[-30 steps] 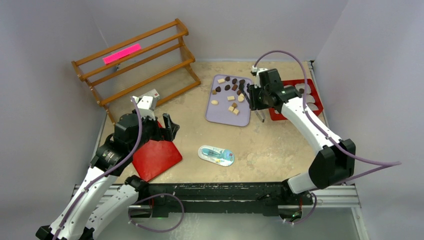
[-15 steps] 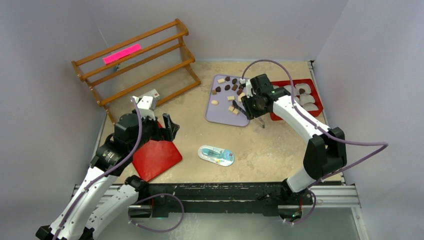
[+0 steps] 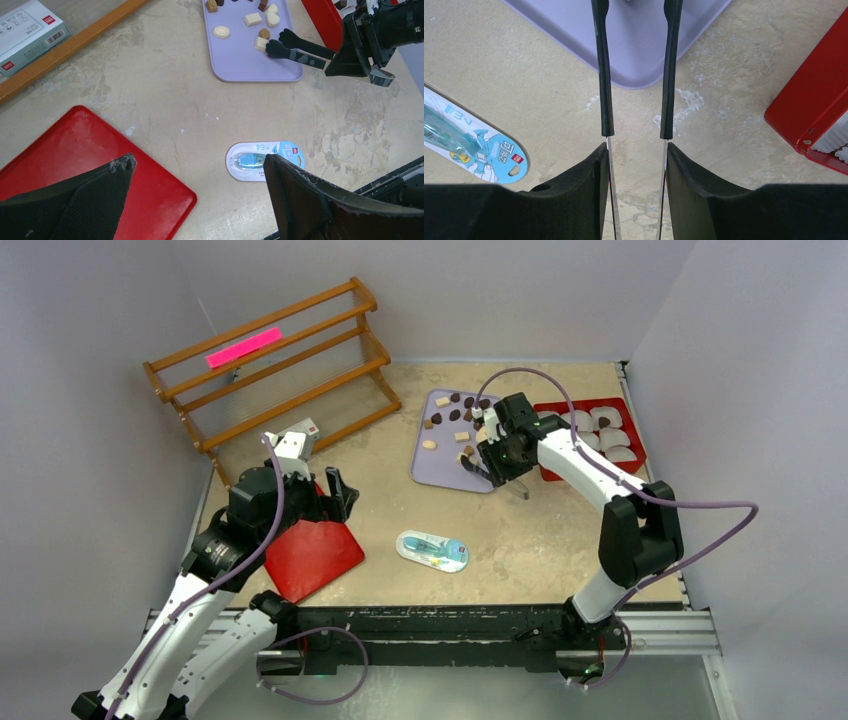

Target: Pack the chocolate

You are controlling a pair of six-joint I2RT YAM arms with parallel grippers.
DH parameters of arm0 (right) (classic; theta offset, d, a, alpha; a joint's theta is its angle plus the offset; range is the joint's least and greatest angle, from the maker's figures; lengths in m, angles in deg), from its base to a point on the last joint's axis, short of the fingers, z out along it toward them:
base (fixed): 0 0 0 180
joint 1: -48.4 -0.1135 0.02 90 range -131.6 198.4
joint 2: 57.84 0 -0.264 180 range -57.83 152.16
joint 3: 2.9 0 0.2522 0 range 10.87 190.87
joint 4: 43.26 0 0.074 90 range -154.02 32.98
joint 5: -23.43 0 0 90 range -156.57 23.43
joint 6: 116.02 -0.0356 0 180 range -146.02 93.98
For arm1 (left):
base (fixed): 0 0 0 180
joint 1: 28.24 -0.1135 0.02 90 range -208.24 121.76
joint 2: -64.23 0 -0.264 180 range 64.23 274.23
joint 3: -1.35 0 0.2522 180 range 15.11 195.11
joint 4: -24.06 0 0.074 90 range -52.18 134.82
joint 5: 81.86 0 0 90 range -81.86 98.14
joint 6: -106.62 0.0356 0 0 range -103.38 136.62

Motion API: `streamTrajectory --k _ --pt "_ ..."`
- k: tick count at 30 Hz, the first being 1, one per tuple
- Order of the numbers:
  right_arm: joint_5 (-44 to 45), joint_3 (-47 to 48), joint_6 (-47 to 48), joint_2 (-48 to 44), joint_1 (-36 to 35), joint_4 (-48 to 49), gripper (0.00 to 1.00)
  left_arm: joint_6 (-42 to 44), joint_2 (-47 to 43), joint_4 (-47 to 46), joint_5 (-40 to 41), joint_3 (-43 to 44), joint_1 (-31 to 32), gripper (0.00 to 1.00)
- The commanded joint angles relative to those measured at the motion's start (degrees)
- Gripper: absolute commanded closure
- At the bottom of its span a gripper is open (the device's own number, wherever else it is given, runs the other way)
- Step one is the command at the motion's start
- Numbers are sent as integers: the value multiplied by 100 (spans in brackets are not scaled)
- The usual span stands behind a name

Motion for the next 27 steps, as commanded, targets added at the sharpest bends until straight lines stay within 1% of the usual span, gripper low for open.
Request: streamTrajectory --k 1,6,13,21,27 --pt "-81 67 250 4 -2 64 55 106 -35 -154 -15 -49 0 0" --pt "-243 52 320 158 -14 30 55 106 -29 -152 -15 -54 -4 0" --pt "-213 38 347 57 -49 -70 58 106 -18 -152 -20 -54 0 0" --pt "-16 62 329 118 -128 -150 65 106 -11 -152 -9 -55 0 0" --pt "72 101 277 94 -199 -232 69 106 -8 -152 -7 -53 0 0"
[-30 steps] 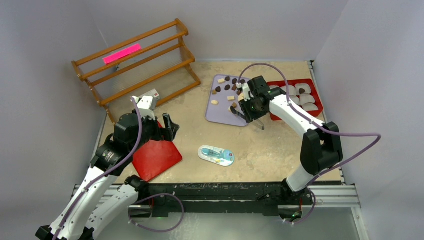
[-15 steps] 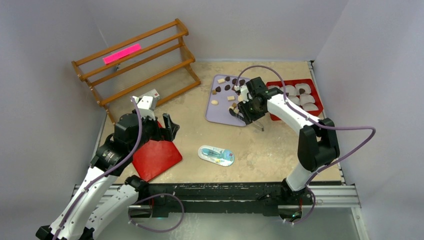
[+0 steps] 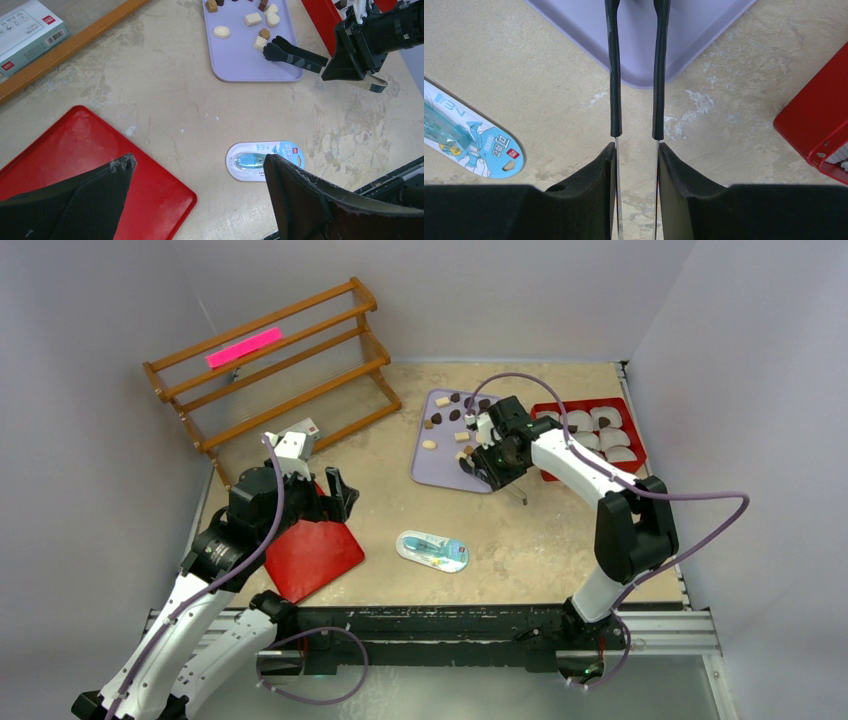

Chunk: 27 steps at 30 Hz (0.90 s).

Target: Pack the chocolate

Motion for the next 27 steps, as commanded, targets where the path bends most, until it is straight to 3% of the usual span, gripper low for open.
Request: streamTrajectory --k 1,27 --pt "127 110 -6 -120 -73 -204 69 106 -6 -152 -7 -53 0 0" --pt "-11 406 -430 -732 -122 -553 80 106 -47 -152 -15 -49 0 0"
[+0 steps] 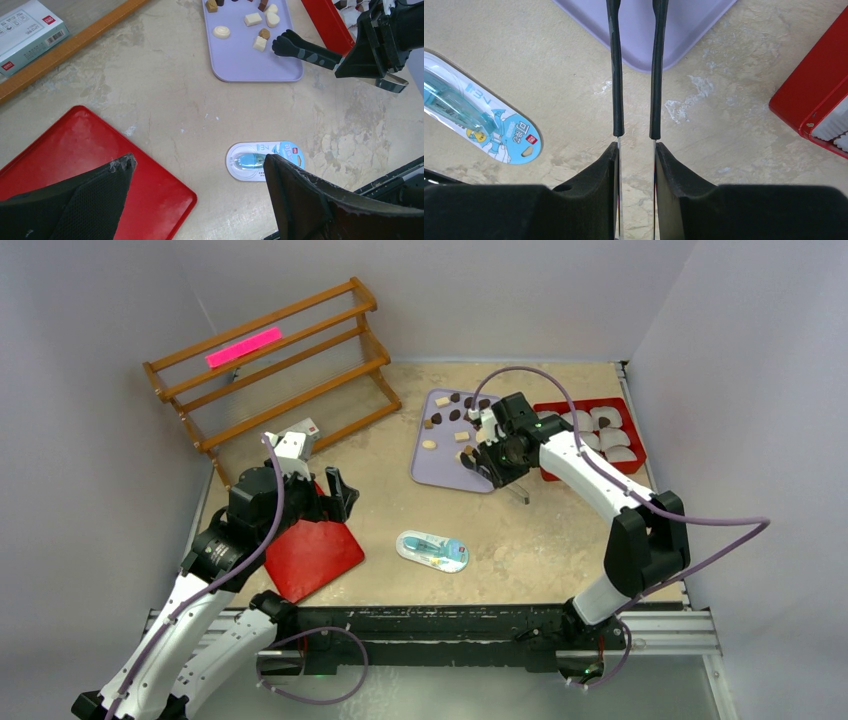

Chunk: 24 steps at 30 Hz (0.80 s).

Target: Pack the chocolate

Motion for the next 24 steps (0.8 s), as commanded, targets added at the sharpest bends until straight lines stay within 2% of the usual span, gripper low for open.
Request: streamTrajectory --k 1,15,24 --pt "-38 357 -243 -244 -28 -241 80 105 -46 -152 -20 -48 -2 0" --pt "733 689 -400 -361 255 -290 81 109 -49 -156 -39 -53 0 0" --pt "788 616 -506 -566 1309 -288 81 105 -58 -152 -59 -53 -1 0"
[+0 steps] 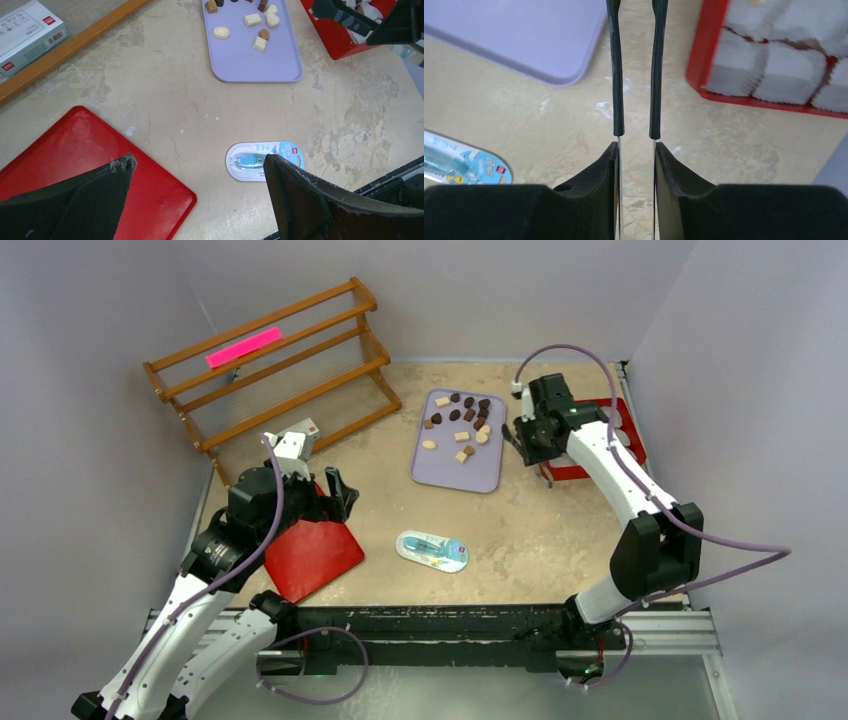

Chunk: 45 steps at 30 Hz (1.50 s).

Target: Pack the chocolate

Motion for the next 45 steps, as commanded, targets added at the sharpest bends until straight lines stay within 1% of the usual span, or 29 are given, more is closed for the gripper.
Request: streamTrajectory --k 1,8,12,21,36,45 --pt "210 153 -119 -394 592 -53 80 106 -60 -164 -57 -50 -2 0" --pt "460 249 -367 -341 1441 -141 79 115 -85 -182 -75 -59 0 0" --pt "233 220 -416 -243 1841 46 78 115 -49 -152 -75 -52 -2 0" --pt "110 198 -494 174 2327 187 75 115 -55 -167 -53 -54 -2 0" --pt "-60 121 -670 629 2566 632 69 115 -47 -165 -53 -49 0 0" --pt "-99 101 -718 821 2650 726 66 115 -47 -169 -49 -54 0 0"
